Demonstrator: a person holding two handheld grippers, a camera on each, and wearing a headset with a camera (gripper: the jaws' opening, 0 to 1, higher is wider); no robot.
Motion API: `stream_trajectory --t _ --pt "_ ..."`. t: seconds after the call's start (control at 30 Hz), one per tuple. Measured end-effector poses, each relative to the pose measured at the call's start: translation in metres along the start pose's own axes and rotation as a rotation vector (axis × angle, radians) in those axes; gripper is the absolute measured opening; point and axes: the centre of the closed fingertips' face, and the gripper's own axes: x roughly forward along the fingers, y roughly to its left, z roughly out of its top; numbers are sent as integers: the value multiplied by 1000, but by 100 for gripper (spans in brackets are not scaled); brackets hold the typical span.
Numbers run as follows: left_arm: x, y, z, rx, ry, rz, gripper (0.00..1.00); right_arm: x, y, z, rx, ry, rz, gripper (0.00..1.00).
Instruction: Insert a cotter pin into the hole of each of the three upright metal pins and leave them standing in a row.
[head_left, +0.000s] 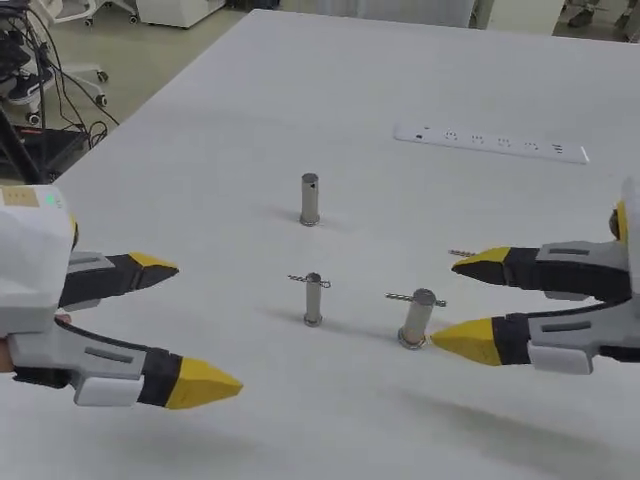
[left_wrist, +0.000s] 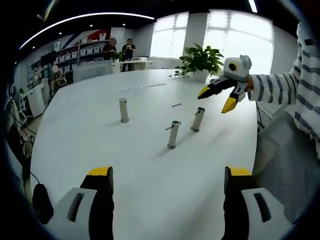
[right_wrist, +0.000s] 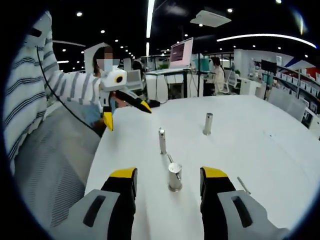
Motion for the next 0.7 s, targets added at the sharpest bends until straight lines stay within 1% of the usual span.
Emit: stream_trajectory --t 0.13,0.23,0.33,0.47,0.57,0.7 --pt "-1 10 1 -18 -11 2 89 -11 5 4 24 -21 -42 56" --pt "0 19 2 -21 -14 13 86 -21 6 4 73 -51 -91 58" --pt "2 25 5 -26 -21 14 84 -29 10 -1 88 -47 -119 61" --pt "4 33 9 -49 -31 8 77 -41 19 -7 127 -49 -154 66" --pt "8 38 12 -53 -39 12 77 -48 23 -10 161 -43 -183 70" --pt "12 44 14 -50 -37 10 73 -56 29 -15 210 -28 -214 75"
